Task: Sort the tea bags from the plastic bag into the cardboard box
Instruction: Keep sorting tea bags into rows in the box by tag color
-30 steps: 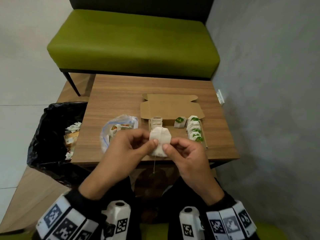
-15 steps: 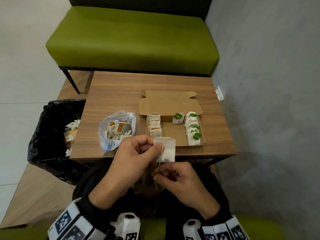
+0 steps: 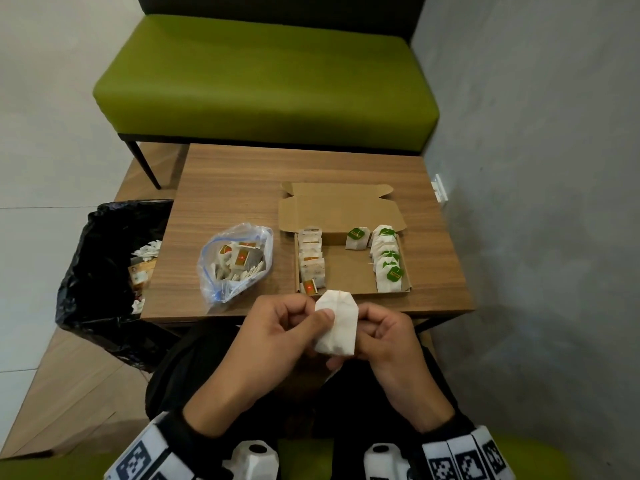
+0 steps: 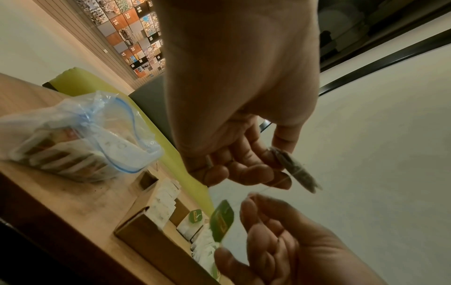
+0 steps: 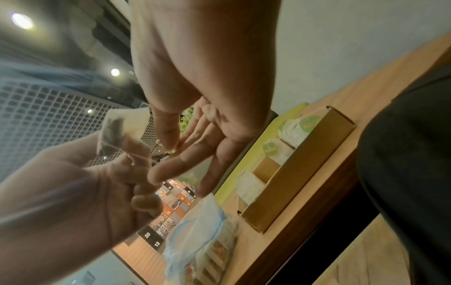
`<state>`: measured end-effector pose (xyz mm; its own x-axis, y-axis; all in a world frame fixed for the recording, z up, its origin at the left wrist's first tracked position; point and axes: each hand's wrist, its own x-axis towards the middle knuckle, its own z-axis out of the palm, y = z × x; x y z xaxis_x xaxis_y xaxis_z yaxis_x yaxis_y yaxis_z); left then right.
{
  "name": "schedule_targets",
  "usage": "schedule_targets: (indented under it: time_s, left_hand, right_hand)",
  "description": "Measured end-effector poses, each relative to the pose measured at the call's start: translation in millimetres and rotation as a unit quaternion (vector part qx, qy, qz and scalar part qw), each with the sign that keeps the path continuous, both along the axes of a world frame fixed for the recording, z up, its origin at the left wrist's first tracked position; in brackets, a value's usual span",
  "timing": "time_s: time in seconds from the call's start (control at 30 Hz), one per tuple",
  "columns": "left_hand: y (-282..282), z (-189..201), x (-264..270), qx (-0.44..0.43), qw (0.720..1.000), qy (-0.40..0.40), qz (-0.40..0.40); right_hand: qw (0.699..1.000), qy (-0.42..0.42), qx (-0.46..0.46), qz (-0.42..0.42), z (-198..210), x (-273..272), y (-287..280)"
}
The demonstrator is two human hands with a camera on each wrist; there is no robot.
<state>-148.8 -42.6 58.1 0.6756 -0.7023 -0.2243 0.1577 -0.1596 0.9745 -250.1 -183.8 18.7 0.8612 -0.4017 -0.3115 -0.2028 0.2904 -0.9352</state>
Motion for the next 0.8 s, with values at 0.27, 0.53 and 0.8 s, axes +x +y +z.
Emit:
schedule_targets:
  time_s: [0.27, 0.53, 0.8]
  left_hand:
    - [-2, -2, -2, 0.015, 1.0, 0.0, 0.016]
    - [-2, -1, 3, -0.001, 0.998, -0.014, 0.063]
    - [5, -3, 3, 0.007, 0.998, -0.01, 0.063]
  right_hand:
    - [0.997, 0.01, -0.003, 0.074, -1, -1, -6]
    - [0.96, 0.051, -0.118, 0.247, -4, -2, 6]
    - [0.979, 0.049, -0.131, 0.147, -3, -1, 7]
